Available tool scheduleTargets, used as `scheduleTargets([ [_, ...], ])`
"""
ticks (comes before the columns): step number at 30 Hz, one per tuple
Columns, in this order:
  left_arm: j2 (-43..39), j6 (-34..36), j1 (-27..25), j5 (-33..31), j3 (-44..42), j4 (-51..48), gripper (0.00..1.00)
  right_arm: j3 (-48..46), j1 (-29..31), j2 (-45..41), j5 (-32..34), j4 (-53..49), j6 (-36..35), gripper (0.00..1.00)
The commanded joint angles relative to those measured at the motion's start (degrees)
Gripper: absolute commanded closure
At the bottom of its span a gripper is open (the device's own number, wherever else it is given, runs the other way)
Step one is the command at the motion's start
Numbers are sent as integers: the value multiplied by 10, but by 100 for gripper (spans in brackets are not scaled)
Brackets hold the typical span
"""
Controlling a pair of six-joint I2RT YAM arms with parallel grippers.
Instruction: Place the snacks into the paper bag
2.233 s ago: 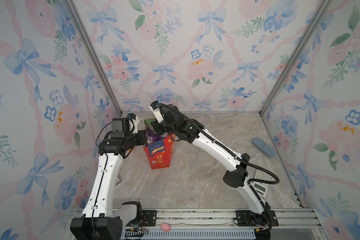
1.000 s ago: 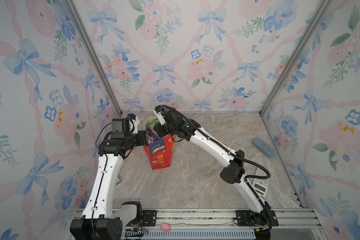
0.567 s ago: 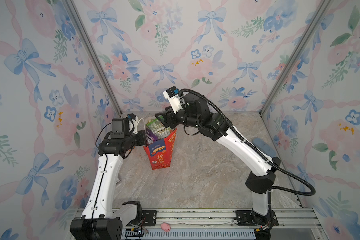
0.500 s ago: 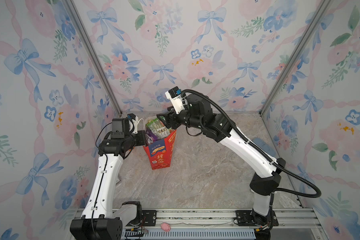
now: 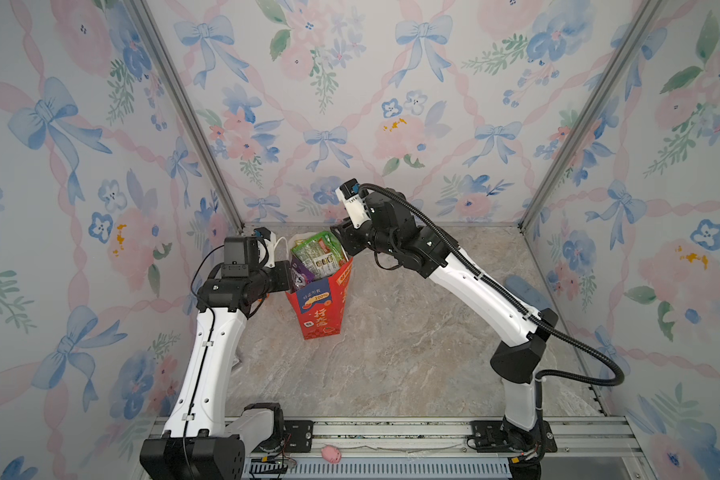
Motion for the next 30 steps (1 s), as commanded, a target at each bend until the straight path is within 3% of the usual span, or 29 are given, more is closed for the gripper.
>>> scheduleTargets([
  [1,0,-7,2,12,3,18,98,96,0,74,4,-77,-8,56],
  [5,1,-7,3,14,3,19,99,195,0,150,40,-107,-8,55],
  [10,0,-6,3,18,2,19,99,180,-10,172,72,-80,-10,55],
  [22,0,-3,3,14,-2,20,99,167,-11,224,17,-61,-16,60],
  [25,-1,-2,3,14,0,20,99,166,-9,233,13,-65,-14,64],
  [30,-3,0,3,15,-3,20,99,165,-4,246,-7,-79,-15,83],
])
